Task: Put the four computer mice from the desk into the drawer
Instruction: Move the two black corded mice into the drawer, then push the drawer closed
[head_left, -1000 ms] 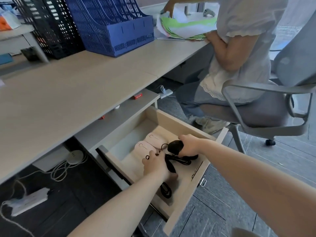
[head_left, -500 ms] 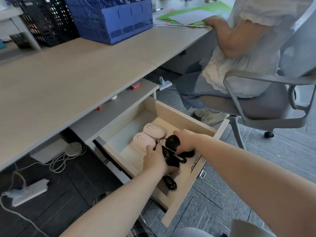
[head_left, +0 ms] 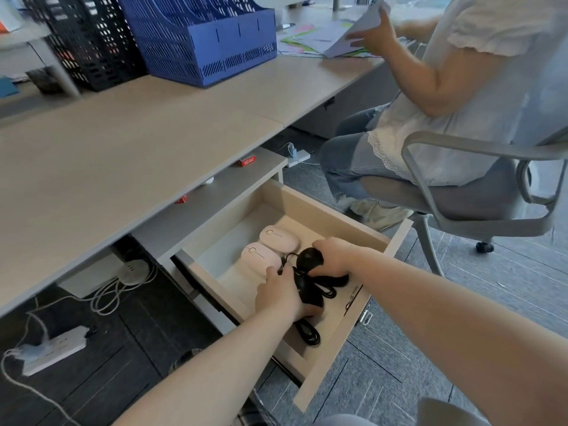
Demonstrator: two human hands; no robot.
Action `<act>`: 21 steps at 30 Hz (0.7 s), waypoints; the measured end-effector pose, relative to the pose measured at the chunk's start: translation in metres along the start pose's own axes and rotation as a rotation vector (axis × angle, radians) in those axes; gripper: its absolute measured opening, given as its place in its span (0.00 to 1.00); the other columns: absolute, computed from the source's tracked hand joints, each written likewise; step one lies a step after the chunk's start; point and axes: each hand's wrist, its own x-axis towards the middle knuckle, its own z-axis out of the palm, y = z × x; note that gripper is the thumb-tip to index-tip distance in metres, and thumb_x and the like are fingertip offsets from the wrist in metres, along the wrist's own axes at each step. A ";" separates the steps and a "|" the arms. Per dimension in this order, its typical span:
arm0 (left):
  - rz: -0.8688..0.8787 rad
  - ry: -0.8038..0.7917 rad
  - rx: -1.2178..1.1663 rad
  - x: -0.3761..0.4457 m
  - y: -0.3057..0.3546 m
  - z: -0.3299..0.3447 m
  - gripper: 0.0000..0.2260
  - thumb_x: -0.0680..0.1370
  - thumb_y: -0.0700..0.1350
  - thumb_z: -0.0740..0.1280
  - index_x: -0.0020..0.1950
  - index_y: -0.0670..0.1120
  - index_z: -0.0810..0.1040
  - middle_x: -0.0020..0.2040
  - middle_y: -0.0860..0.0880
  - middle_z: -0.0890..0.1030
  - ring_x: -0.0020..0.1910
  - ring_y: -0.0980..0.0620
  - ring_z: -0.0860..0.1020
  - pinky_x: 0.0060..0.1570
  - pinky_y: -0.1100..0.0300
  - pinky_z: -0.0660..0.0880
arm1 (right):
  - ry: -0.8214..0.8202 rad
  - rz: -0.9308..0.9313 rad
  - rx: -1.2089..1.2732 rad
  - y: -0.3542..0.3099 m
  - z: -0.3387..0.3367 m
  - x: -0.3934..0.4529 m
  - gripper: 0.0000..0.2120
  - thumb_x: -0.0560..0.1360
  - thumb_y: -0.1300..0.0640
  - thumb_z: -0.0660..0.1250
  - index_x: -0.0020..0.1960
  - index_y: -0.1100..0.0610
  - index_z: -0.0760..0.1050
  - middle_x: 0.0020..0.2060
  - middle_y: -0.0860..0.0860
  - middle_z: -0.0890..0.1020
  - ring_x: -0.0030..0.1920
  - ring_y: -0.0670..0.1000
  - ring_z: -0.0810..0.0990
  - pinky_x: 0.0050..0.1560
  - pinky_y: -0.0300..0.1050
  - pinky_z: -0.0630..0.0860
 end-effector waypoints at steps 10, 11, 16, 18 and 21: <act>0.149 0.107 0.137 -0.016 0.010 -0.059 0.36 0.65 0.65 0.70 0.67 0.49 0.65 0.65 0.45 0.68 0.62 0.42 0.71 0.52 0.52 0.72 | 0.471 0.425 0.131 0.030 -0.041 -0.064 0.08 0.76 0.58 0.55 0.51 0.58 0.71 0.52 0.57 0.79 0.56 0.60 0.77 0.46 0.48 0.71; 0.152 0.134 0.151 -0.020 0.012 -0.068 0.36 0.66 0.65 0.70 0.67 0.49 0.65 0.64 0.45 0.68 0.62 0.42 0.71 0.51 0.53 0.71 | 0.432 0.485 0.162 0.034 -0.043 -0.069 0.10 0.77 0.57 0.55 0.56 0.58 0.70 0.56 0.57 0.78 0.58 0.60 0.77 0.47 0.49 0.70; 0.152 0.244 0.180 -0.034 0.019 -0.108 0.30 0.68 0.61 0.70 0.63 0.47 0.66 0.62 0.45 0.68 0.59 0.43 0.73 0.48 0.51 0.72 | 0.355 0.562 0.289 0.031 -0.047 -0.081 0.14 0.77 0.58 0.55 0.62 0.61 0.65 0.60 0.60 0.76 0.59 0.61 0.76 0.51 0.53 0.75; 0.153 0.282 0.179 -0.039 0.018 -0.121 0.31 0.69 0.62 0.68 0.64 0.46 0.66 0.63 0.44 0.68 0.60 0.42 0.72 0.46 0.52 0.70 | 0.350 0.546 0.341 0.022 -0.052 -0.084 0.16 0.77 0.59 0.57 0.63 0.62 0.66 0.58 0.60 0.77 0.59 0.61 0.76 0.52 0.55 0.78; 0.186 0.363 0.195 -0.043 0.013 -0.138 0.29 0.71 0.64 0.65 0.63 0.46 0.67 0.62 0.43 0.70 0.60 0.42 0.72 0.45 0.51 0.70 | 0.387 0.574 0.446 0.016 -0.055 -0.086 0.18 0.74 0.60 0.61 0.63 0.63 0.68 0.56 0.60 0.79 0.57 0.61 0.78 0.51 0.53 0.79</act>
